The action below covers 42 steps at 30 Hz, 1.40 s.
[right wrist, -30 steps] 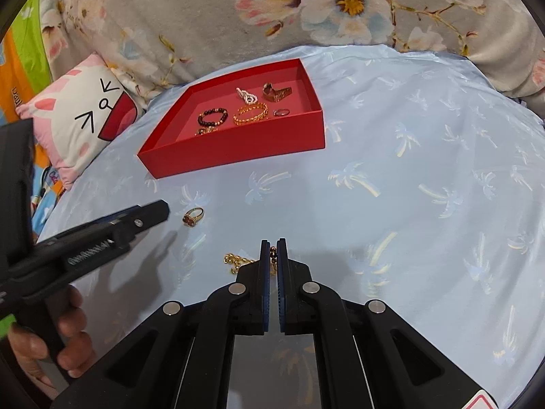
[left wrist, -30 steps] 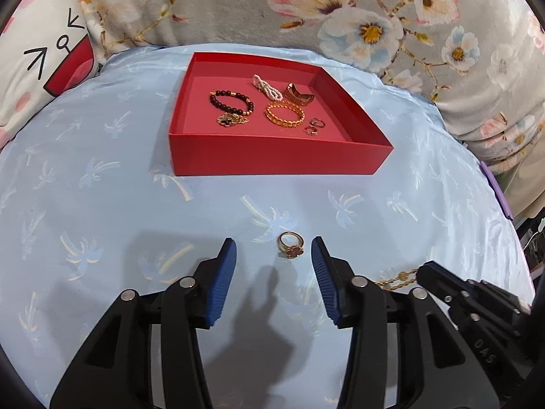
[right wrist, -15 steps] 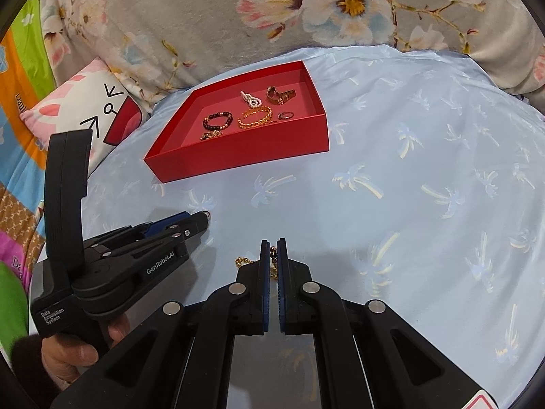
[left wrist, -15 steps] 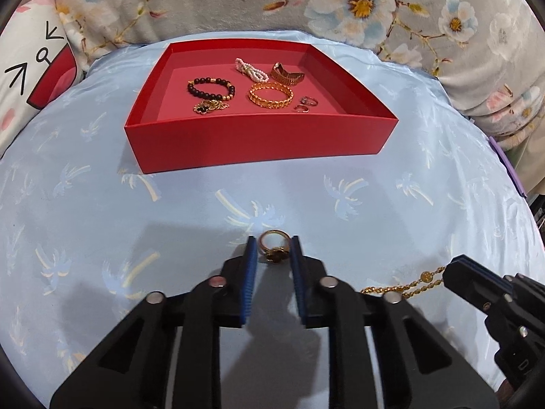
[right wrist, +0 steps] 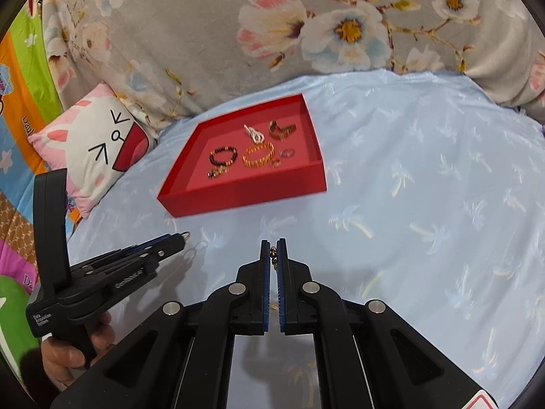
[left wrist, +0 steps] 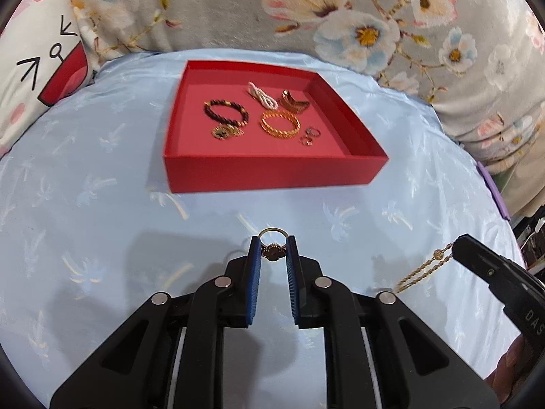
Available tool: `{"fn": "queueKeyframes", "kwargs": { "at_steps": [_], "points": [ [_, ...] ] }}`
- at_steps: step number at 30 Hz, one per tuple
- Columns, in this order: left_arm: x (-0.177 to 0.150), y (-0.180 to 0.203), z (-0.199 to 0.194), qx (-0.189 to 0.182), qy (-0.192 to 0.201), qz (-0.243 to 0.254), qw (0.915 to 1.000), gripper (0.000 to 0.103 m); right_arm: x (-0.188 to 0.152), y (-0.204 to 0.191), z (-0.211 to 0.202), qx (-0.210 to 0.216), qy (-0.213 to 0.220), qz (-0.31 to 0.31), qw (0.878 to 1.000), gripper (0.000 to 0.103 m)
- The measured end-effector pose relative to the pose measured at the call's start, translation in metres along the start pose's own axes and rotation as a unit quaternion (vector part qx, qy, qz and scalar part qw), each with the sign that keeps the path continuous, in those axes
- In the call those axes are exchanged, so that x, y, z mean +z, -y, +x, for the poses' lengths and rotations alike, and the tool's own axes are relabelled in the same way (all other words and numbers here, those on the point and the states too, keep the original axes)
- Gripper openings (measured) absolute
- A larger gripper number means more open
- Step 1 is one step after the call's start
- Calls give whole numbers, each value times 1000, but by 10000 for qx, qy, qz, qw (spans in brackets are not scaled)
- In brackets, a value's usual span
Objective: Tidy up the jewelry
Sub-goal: 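Close the left gripper on the red-stone gold ring while the right holds the chain, then carry the ring and chain into the red tray and open both grippers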
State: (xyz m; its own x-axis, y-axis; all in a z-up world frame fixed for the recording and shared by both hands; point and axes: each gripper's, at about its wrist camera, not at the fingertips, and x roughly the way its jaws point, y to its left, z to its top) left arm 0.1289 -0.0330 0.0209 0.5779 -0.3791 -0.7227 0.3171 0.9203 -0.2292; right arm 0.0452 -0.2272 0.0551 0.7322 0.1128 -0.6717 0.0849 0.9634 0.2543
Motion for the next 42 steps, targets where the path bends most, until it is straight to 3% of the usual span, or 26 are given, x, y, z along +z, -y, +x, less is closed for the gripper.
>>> {"fn": "queueKeyframes", "kwargs": {
  "at_steps": [8, 13, 19, 30, 42],
  "points": [
    [52, -11, -35, 141, 518, -1, 9986, 14, 59, -13, -12, 160, 515, -217, 9983, 3],
    [95, -13, -43, 35, 844, -61, 9964, 14, 105, -31, -4, 380, 779, -332, 9957, 3],
    [124, -19, -21, -21, 791, -168, 9967, 14, 139, -48, 36, 738, 601, -233, 9952, 3],
    [110, -37, 62, 56, 76, -355, 9993, 14, 117, -34, 131, 461, -227, -179, 9985, 3],
    [106, -37, 94, 36, -108, -335, 9994, 16, 114, -20, 158, 298, -419, -207, 9985, 7]
  ]
}}
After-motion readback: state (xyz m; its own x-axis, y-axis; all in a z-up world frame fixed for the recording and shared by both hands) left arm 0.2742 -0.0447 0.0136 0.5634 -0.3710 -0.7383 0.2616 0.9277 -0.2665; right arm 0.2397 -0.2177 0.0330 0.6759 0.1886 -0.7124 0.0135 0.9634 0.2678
